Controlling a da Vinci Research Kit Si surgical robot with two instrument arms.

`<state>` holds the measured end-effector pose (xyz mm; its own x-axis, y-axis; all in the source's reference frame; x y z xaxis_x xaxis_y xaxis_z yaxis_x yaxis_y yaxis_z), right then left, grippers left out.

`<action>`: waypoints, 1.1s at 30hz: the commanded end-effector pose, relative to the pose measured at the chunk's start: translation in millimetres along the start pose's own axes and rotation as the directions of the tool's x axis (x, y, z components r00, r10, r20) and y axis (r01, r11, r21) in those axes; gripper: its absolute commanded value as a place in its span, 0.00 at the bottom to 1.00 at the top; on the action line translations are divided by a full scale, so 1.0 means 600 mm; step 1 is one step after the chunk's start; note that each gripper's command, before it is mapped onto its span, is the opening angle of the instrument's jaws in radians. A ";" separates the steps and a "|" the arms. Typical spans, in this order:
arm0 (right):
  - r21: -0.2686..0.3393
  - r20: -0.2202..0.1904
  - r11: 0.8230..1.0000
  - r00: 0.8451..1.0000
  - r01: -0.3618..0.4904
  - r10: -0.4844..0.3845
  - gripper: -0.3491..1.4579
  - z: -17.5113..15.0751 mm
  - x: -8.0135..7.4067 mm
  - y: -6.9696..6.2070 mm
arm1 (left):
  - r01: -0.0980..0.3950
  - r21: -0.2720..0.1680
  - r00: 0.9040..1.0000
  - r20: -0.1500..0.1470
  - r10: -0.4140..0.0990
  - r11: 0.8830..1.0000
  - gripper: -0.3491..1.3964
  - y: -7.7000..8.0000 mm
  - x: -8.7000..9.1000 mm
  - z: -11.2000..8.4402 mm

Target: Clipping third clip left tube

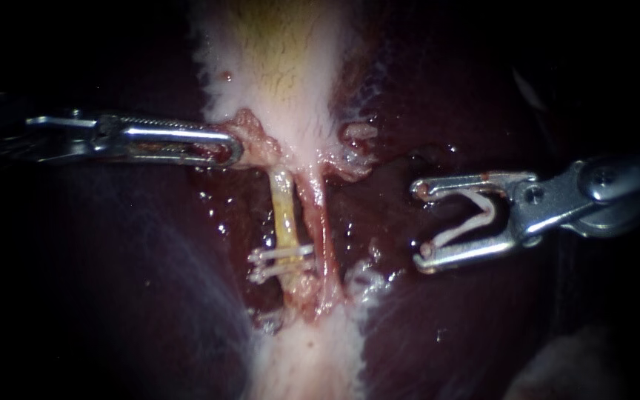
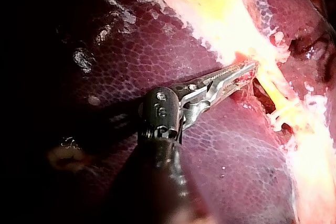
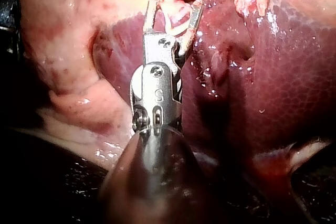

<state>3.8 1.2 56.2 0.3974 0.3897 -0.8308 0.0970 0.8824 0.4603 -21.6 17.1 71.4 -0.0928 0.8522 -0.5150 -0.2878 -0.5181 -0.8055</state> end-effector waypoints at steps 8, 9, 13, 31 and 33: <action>0.000 0.000 1.000 1.000 0.000 0.000 0.47 0.0000 -0.0001 0.0000 | 0.016 0.012 1.000 -0.001 -0.016 1.000 0.00 0.0033 0.0039 -0.0074; 0.000 0.000 1.000 1.000 0.000 0.000 0.47 0.0000 -0.0001 0.0000 | 0.019 0.013 1.000 -0.008 -0.019 1.000 0.00 0.0038 0.0046 -0.0085; 0.000 0.000 1.000 1.000 0.000 0.000 0.47 0.0000 -0.0001 0.0000 | 0.040 0.013 0.999 -0.036 -0.040 0.999 0.00 0.0065 0.0081 -0.0127; -0.019 0.002 1.000 1.000 -0.004 0.004 0.47 0.0085 0.0017 0.0006 | 0.015 0.020 0.998 -0.059 -0.014 1.000 0.00 0.0101 0.0101 -0.0135; -0.007 0.002 1.000 1.000 0.002 -0.002 0.47 0.0105 0.0019 0.0009 | 0.015 0.018 0.998 -0.059 -0.014 1.000 0.00 0.0101 0.0101 -0.0134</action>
<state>10.6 0.4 57.7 0.3972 0.3890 -0.8312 0.0964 0.8830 0.4594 -16.3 18.6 61.1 -0.0323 0.8534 -0.5203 -0.3069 -0.5039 -0.8074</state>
